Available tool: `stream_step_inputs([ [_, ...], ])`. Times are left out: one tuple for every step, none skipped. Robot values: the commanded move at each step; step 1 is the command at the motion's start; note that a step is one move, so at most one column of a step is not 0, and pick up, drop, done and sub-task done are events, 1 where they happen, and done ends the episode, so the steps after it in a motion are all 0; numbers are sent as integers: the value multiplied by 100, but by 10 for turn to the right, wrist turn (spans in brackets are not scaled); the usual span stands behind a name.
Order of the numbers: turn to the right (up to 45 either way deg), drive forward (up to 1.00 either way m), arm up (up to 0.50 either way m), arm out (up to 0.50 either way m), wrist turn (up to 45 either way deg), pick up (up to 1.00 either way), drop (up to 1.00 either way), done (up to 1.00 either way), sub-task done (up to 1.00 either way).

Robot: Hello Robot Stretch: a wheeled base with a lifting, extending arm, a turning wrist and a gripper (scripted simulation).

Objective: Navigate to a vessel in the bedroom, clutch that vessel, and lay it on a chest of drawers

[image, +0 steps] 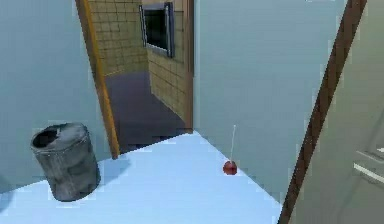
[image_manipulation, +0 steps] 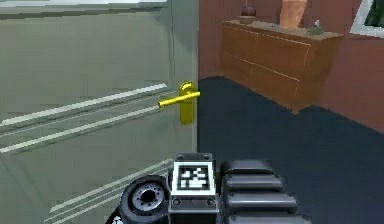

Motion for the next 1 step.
stream_step_inputs([
  [-30,0,0,0,0,0,0,0,0],
])
